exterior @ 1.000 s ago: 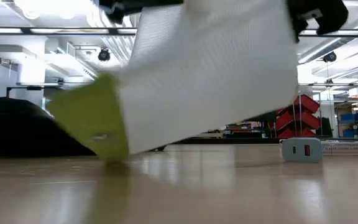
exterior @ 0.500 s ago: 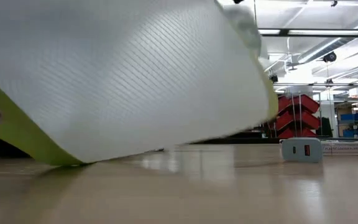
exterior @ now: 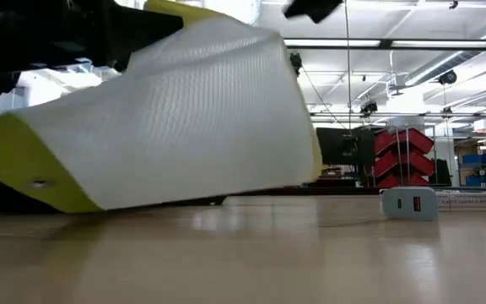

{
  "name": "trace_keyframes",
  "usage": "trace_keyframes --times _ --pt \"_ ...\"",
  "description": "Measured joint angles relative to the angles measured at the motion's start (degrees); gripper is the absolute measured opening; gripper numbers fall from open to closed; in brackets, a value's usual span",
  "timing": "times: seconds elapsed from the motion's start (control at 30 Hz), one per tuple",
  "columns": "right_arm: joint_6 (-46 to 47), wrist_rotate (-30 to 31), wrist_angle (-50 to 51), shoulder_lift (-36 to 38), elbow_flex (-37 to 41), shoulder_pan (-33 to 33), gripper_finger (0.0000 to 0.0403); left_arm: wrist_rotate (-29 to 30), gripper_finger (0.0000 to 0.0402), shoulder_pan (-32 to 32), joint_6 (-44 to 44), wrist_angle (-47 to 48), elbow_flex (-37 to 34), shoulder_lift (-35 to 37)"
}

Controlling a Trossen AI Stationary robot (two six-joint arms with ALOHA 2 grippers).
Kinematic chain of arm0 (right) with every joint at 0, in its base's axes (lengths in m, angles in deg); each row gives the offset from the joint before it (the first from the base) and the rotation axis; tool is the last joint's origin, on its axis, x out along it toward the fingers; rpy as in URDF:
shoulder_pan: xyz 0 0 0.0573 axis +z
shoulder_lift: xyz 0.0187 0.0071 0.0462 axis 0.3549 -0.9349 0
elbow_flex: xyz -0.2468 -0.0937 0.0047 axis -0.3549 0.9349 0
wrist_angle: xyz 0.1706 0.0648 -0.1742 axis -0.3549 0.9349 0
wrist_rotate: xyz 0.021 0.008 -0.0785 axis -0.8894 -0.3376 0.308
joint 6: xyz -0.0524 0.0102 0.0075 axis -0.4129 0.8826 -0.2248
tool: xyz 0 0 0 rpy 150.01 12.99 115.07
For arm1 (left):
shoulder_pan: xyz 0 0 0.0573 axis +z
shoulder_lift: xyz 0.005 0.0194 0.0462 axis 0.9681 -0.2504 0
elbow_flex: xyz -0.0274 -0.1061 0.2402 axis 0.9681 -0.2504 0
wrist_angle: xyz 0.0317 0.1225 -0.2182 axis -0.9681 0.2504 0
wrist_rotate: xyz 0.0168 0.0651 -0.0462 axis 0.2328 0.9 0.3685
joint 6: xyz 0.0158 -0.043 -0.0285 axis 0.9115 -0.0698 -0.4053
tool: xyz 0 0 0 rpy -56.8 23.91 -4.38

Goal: Unpack backpack
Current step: Put the game card into the zip bag

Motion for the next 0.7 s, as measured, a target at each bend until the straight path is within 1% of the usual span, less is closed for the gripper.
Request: trace_keyframes --times 0.07,0.17,0.27,0.33,0.43,0.53,0.57,0.63,0.7 --pt "3.2 3.2 5.2 0.3 0.0 0.0 0.0000 -1.7 0.0000 0.0 0.0 -0.1 0.0 0.4" --pt "8.1 4.0 11.5 0.1 1.4 -0.1 0.0000 -3.9 0.0000 0.0 -0.1 -0.1 0.1 1.0" --pt "9.6 3.4 12.2 -0.2 5.2 -0.1 0.0003 -6.4 0.0000 -0.2 0.1 -0.1 0.6 2.0" --pt "11.6 2.1 11.1 -0.2 8.6 -0.2 0.0013 -8.8 0.0000 -0.3 1.2 -0.1 1.2 3.0" --pt "15.8 0.4 3.2 -0.2 14.5 -0.7 0.0034 -12.2 0.0000 -0.3 3.0 -0.1 2.0 4.8" --pt "17.8 0.2 -9.9 -0.6 20.2 -0.7 0.0051 -13.9 0.0000 -0.4 5.1 0.0 2.5 6.4" --pt "17.9 -1.0 -14.9 -0.7 21.3 -0.5 0.0054 -13.9 0.0000 -0.4 5.1 0.2 2.7 6.7" --pt "17.7 -6.1 -23.4 -0.6 21.7 -0.1 0.0055 -13.7 0.0000 -0.3 4.9 1.3 2.9 7.1" --pt "16.3 -11.7 -30.7 0.3 20.4 0.7 0.0049 -13.5 0.0000 -0.2 3.3 3.2 3.0 7.1"
